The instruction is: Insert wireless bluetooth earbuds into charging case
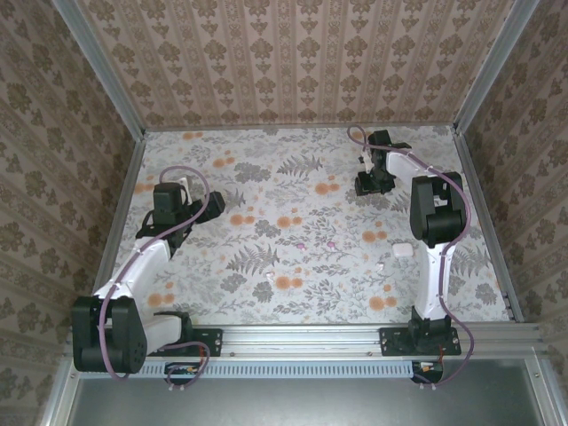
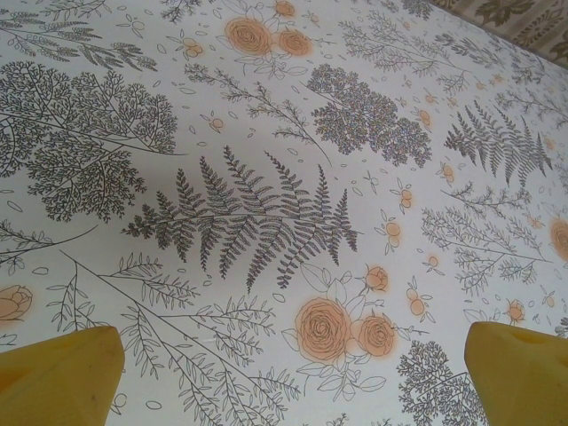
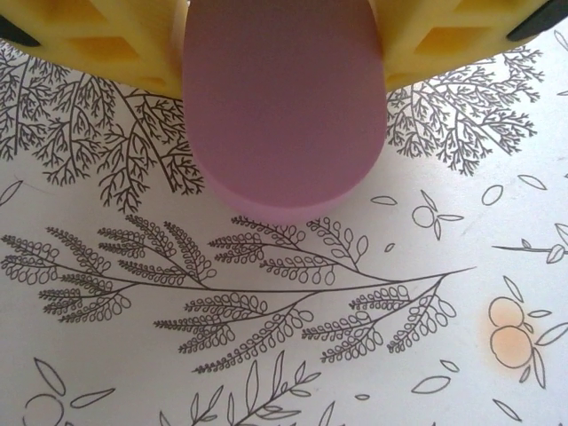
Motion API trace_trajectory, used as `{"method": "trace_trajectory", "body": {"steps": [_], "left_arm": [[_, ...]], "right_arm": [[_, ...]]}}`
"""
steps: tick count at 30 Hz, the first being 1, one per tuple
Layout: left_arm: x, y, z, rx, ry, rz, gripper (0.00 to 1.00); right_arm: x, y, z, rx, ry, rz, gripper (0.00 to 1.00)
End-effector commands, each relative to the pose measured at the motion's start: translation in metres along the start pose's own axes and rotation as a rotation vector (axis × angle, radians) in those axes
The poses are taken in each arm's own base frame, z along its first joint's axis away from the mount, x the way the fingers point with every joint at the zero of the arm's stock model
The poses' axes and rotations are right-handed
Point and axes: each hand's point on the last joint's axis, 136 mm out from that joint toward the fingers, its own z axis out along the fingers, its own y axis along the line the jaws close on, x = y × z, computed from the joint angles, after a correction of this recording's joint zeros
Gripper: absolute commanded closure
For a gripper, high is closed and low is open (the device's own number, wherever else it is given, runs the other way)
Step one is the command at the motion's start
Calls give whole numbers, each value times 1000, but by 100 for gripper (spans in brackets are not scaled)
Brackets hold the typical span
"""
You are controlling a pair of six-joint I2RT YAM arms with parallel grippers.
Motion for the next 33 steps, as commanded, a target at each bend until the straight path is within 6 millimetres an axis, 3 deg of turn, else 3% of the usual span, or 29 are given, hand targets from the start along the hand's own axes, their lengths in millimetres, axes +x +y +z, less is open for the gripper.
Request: {"method": "trace_trajectory", "body": {"steps": [1,12,18,24,29,33], "left_arm": [[-13,-8,-7,13,-34,22,0],[-13,-10,-7,19,-25,15,0],[-21,-30,-8,102,-14,-25,4],[-28,-95,-6,305,43,-38,9],[-24,-169,-11,496,127,14,12],[-20,-213,-22,602,171,62,12]], "right_arm": [[-3,-4,-10,18,-28,-7,48],[-9,-1,-17,2,-56,-15,58],[-18,35,-62,-136,-204,-68,58],[-17,101,-129,-264,-446,-249,61],[2,159,-179,-368,-606,-452,61],[18,191,-213,-431,-719,-600,62]]}}
